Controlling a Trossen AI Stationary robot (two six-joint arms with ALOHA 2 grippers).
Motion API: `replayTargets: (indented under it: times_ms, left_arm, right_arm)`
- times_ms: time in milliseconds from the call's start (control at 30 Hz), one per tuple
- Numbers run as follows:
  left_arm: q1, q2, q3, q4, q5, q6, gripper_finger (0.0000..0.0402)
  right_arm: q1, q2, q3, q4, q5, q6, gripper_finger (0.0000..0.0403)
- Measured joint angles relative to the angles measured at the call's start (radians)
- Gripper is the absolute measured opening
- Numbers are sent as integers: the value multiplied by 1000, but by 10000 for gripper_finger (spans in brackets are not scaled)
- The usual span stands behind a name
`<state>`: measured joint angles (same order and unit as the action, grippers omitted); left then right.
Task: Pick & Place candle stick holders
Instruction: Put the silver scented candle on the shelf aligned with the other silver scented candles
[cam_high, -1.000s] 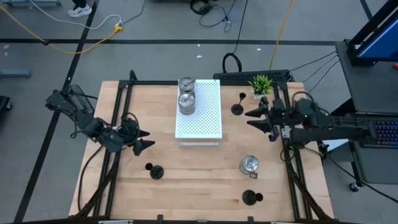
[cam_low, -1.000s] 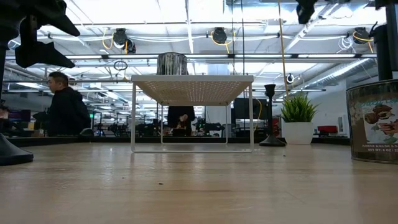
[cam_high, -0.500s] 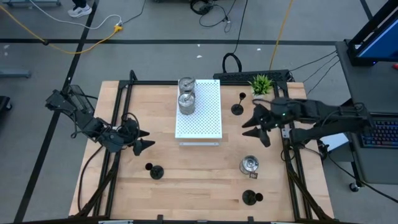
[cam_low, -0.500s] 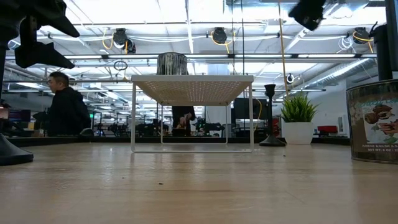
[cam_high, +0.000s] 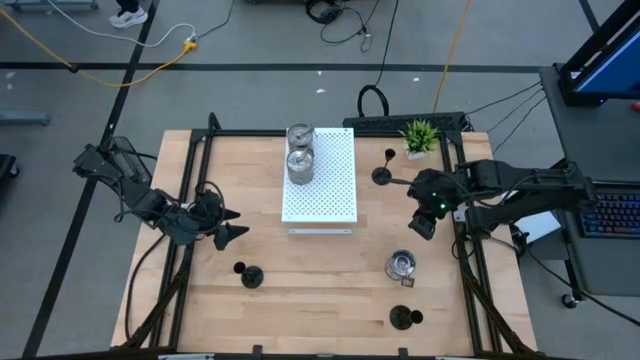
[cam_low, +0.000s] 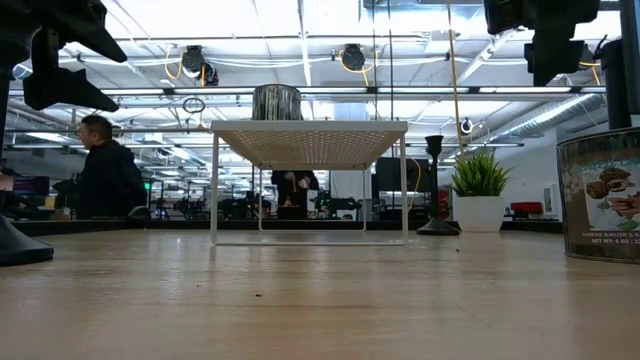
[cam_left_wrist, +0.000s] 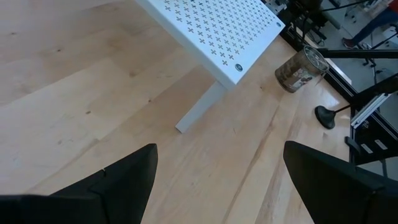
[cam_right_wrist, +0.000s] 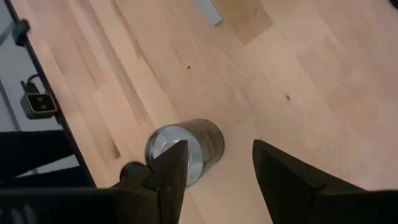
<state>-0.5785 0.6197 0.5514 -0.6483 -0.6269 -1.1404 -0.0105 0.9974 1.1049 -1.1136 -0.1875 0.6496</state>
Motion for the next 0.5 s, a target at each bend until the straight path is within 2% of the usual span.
replayTargets:
  times_ms: [500]
  left_arm:
    - [0, 0, 0, -5, 0, -3, 351]
  right_arm:
    - [-10, 0, -1, 26, 4, 17, 174]
